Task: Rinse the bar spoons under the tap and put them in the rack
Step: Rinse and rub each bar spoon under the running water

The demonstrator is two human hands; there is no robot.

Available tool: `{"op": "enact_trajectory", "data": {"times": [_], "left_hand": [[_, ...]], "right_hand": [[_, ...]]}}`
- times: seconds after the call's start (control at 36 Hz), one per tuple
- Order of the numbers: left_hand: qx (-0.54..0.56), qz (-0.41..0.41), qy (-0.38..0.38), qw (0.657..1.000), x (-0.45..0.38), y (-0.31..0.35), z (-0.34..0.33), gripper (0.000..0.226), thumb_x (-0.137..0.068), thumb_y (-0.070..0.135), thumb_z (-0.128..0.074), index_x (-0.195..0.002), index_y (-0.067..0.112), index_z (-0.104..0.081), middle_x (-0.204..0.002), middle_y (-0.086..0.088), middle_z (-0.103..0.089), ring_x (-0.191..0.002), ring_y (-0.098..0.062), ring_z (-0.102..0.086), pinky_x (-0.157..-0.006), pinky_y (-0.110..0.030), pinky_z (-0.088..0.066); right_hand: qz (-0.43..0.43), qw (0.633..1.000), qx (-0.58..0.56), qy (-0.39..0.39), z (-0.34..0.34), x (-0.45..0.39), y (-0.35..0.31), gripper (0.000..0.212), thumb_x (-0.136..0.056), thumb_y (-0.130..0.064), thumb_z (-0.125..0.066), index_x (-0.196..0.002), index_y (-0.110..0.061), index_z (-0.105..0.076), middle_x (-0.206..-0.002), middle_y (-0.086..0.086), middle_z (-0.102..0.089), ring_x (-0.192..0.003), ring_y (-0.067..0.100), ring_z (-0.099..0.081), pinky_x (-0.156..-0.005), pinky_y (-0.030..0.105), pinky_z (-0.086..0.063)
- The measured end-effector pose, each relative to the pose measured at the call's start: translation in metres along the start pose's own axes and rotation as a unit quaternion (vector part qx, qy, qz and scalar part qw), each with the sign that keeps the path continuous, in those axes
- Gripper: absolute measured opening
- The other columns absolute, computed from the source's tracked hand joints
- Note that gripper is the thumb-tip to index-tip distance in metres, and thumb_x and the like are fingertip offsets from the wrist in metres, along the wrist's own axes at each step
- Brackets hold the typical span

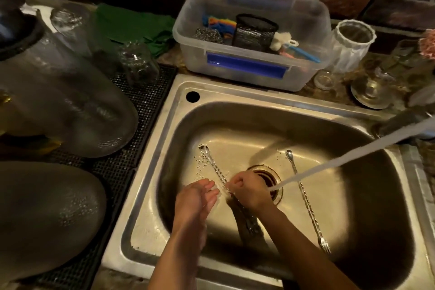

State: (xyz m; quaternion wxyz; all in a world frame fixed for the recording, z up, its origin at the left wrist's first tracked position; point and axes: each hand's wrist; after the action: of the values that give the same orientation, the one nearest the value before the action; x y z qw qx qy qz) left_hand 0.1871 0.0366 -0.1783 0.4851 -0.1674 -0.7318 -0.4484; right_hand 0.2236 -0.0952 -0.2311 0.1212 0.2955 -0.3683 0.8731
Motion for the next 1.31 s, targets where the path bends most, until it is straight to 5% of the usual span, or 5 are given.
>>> {"op": "enact_trajectory", "data": {"times": [0.33,0.67,0.83,1.0,1.31], "left_hand": [[-0.030,-0.023,-0.018,0.999,0.008,0.001,-0.003,0.026,-0.100,0.003,-0.043,-0.117,-0.004,-0.061,-0.115,-0.020,-0.069,-0.104,-0.033,-0.068,-0.097,-0.038,-0.051],[-0.055,-0.043,-0.033,0.997,0.010,-0.001,-0.003,0.027,-0.101,0.004,-0.042,-0.117,-0.003,-0.062,-0.113,-0.016,-0.071,-0.105,-0.031,-0.069,-0.094,-0.036,-0.052],[-0.058,-0.018,-0.027,0.998,0.004,-0.001,-0.011,0.024,-0.099,0.001,-0.042,-0.111,-0.004,-0.063,-0.112,-0.019,-0.070,-0.102,-0.033,-0.068,-0.086,-0.032,-0.053],[-0.052,0.011,-0.046,0.998,-0.002,-0.008,-0.017,0.022,-0.096,0.004,-0.054,-0.115,-0.004,-0.065,-0.111,-0.017,-0.073,-0.097,-0.028,-0.070,-0.074,-0.028,-0.054],[-0.061,0.034,-0.129,0.989,-0.003,-0.033,-0.063,0.017,-0.097,0.000,-0.053,-0.105,0.003,-0.067,-0.097,-0.014,-0.075,-0.085,-0.020,-0.069,-0.074,-0.026,-0.058]], "right_hand": [[0.004,0.997,0.075,0.000,-0.005,-0.002,-0.004,0.041,-0.089,-0.009,-0.051,-0.050,-0.022,-0.047,-0.054,-0.001,-0.051,-0.051,0.014,-0.048,-0.058,0.031,-0.042],[-0.032,0.999,0.020,0.014,0.003,0.001,0.007,0.038,-0.095,-0.013,-0.047,-0.059,-0.022,-0.053,-0.065,-0.003,-0.060,-0.062,0.007,-0.054,-0.065,0.023,-0.047],[-0.048,0.998,-0.029,0.019,0.013,0.006,0.023,0.020,-0.097,-0.014,-0.045,-0.094,-0.005,-0.062,-0.091,0.011,-0.062,-0.084,0.026,-0.059,-0.068,0.031,-0.043],[-0.046,0.991,-0.124,-0.014,0.032,0.015,0.029,0.026,-0.096,-0.009,-0.048,-0.073,-0.017,-0.057,-0.081,0.011,-0.063,-0.070,0.022,-0.060,-0.062,0.029,-0.051],[-0.028,0.946,-0.322,-0.009,0.049,0.037,0.034,0.022,-0.097,-0.002,-0.054,-0.076,-0.010,-0.056,-0.066,0.008,-0.058,-0.051,0.013,-0.052,-0.052,0.026,-0.046]]}}
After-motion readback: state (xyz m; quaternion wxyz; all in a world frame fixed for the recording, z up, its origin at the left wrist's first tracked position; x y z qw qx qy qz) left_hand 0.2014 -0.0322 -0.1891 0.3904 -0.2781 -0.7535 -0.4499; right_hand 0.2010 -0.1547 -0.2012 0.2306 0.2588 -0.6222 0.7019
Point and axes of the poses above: each hand's wrist, its own x-axis away from the middle knuckle, its own z-axis out of the back of the hand, y = z × x
